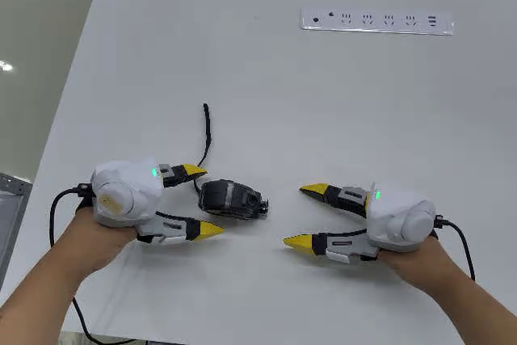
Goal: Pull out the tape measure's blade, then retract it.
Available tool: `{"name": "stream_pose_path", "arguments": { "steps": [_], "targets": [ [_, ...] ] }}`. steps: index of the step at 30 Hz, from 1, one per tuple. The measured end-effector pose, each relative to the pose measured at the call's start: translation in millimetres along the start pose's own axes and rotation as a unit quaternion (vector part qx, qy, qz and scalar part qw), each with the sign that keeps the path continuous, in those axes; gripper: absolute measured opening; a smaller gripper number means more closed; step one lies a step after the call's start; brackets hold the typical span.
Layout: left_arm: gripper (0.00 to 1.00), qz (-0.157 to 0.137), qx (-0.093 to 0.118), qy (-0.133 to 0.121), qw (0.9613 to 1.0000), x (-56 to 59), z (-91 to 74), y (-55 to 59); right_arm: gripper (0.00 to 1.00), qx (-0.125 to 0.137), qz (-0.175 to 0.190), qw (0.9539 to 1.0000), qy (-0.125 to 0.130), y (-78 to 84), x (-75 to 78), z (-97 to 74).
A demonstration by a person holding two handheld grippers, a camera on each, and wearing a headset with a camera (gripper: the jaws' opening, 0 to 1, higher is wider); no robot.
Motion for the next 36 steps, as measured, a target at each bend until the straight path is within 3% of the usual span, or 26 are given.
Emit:
{"name": "stream_pose_path", "arguments": {
  "steps": [11,36],
  "targets": [
    [0.5,0.007,-0.007,0.023,0.9997,2.3,6.3,-1.7,0.54,0.006,0.001,1.0,0.0,-1.3,2.3,2.6],
    [0.32,0.006,-0.007,0.035,0.9993,3.6,7.7,-4.8,0.52,0.009,0.002,1.0,0.0,-1.0,4.9,4.4]
  ]
}}
Point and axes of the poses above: the centre of the closed fingertips' face, and the gripper's own axes: z roughly forward along the fingers, x roughly to its right, y roughly out of its underside, the point moved 7 cm from there along -z, roughly backward along the fingers, and after that the axes turned 10 degrees about -z, right-handed, at the moved point
